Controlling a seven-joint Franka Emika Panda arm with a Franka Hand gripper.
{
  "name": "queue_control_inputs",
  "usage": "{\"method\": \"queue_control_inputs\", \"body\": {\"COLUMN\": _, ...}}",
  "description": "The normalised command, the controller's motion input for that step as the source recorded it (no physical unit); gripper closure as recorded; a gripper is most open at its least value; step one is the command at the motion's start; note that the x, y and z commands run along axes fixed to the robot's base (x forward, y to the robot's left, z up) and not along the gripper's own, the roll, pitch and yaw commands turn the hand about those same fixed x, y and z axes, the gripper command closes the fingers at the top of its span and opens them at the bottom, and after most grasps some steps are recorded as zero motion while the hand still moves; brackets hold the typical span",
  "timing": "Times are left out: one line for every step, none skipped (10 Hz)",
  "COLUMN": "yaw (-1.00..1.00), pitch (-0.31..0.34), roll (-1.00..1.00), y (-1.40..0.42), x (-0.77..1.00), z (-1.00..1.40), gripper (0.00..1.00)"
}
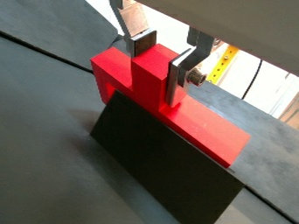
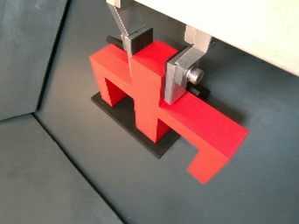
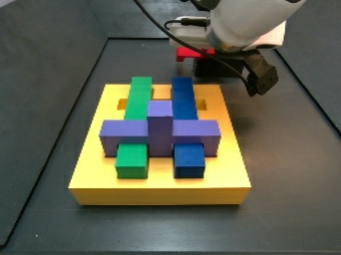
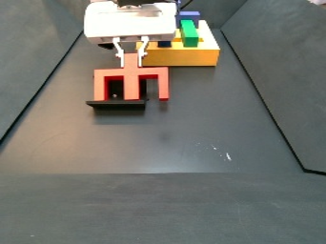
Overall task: Pick up the red object. Move up. Place the red object on the fixture. Regrasp the red object. Move to above the board. Insert the red object.
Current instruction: Move to above the board.
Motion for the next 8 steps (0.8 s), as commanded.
{"method": "queue_control_inputs", "body": {"yaw": 0.00, "pitch": 0.000, "roll": 0.00, "y": 0.00, "x": 0.00, "z": 1.40, "gripper": 1.00}}
{"method": "queue_control_inputs", "body": {"yaw": -0.04, "pitch": -0.026, "roll": -0.06, "y": 0.02, "x": 0.03, "z": 1.40, "gripper": 1.00}}
{"method": "queue_control_inputs", "body": {"yaw": -0.05, "pitch": -0.018, "roll": -0.14, "y": 0.03, "x": 0.01, "z": 1.40, "gripper": 1.00}}
{"method": "queue_control_inputs", "body": {"yaw": -0.04, "pitch": -0.017, "roll": -0.09, "y": 0.04, "x": 0.01, "z": 1.40, "gripper": 1.00}}
{"method": "queue_control_inputs", "body": {"yaw": -0.03, "pitch": 0.022, "roll": -0.06, "y": 0.03, "x": 0.01, "z": 1.40, "gripper": 1.00}}
{"method": "queue_control_inputs", "body": {"yaw": -0.03, "pitch": 0.041, "roll": -0.02, "y": 0.03, "x": 0.01, "z": 1.40, "gripper": 1.00}}
{"method": "queue_control_inputs", "body": {"yaw": -0.02, "pitch": 0.050, "roll": 0.00, "y": 0.02, "x": 0.01, "z": 1.40, "gripper": 1.00}}
{"method": "queue_control_inputs", "body": {"yaw": -0.01, "pitch": 0.078, "roll": -0.02, "y": 0.01, "x": 0.02, "z": 0.70, "gripper": 1.00}}
